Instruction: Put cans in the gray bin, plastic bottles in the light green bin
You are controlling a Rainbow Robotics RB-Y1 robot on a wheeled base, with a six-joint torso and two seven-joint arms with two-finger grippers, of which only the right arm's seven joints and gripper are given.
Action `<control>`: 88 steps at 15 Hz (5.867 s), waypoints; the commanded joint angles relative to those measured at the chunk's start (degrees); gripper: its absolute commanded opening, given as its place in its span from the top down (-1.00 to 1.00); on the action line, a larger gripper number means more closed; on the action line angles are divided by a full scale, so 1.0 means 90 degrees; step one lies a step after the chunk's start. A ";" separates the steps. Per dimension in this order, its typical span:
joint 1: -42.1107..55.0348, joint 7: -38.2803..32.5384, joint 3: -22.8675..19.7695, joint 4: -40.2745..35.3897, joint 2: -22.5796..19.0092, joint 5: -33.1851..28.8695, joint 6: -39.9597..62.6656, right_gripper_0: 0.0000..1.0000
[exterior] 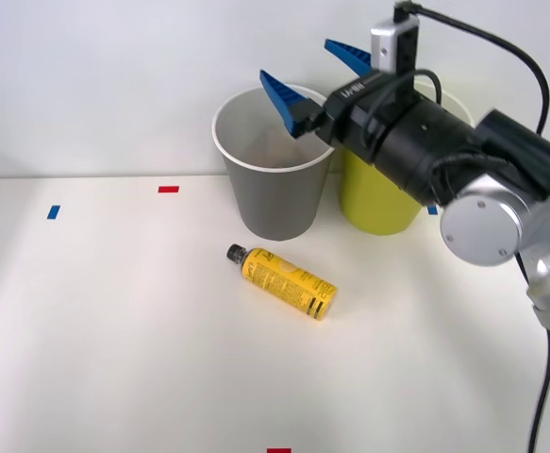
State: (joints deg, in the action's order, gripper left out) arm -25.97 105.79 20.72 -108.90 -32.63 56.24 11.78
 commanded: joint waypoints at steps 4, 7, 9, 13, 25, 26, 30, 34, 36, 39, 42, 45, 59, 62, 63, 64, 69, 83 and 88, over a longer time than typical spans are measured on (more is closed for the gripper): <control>0.2329 0.0052 0.0002 -0.1152 -0.0486 0.0021 -0.1924 -1.00; 0.3296 0.0111 0.0012 -0.1338 -0.0496 -0.0048 -0.2490 -1.00; 0.3921 0.0120 0.0002 -0.1338 -0.0408 -0.0165 -0.2715 -1.00; 0.4868 0.0111 -0.0017 -0.1338 -0.0115 -0.0302 -0.2842 -1.00; 0.5571 0.0081 -0.0682 0.0127 0.1731 -0.2391 -0.3008 -1.00; 0.5620 0.0101 -0.0740 0.0137 0.1731 -0.2538 -0.3008 -1.00; 0.5689 -0.0046 -0.0867 0.0137 0.1955 -0.3593 -0.2978 -1.00; 0.5816 -0.2008 -0.0965 0.0137 0.2277 -0.5419 -0.2978 -1.00; 0.5884 -0.2926 -0.0955 0.0137 0.2365 -0.6132 -0.2988 -1.00; 0.6226 -0.2975 -0.0818 0.0137 0.2326 -0.6347 -0.3359 -1.00; 0.6675 -0.2878 -0.0603 0.0137 0.1994 -0.6464 -0.3896 -1.00; 0.7007 -0.2760 -0.0555 0.0127 0.1760 -0.6542 -0.4258 -1.00; 0.8296 -0.2565 -0.0076 0.0127 0.1848 -0.6552 -0.4394 -1.00; 0.8374 -0.2585 0.0031 0.0127 0.1779 -0.6552 -0.4551 -1.00; 0.8374 -0.2585 0.0041 0.0137 0.1760 -0.6552 -0.4609 -1.00; 0.8374 -0.2555 0.0041 0.0127 0.1750 -0.6552 -0.4609 -1.00; 0.8364 -0.2555 0.0041 0.0127 0.1750 -0.6552 -0.4609 -1.00; 0.8364 -0.2555 0.0041 0.0127 0.1750 -0.6552 -0.4609 -1.00; 0.8364 -0.2555 0.0041 0.0127 0.1750 -0.6552 -0.4609 -1.00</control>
State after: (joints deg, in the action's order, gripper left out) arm 49.31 82.79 21.09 -107.75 -16.87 -2.73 -29.71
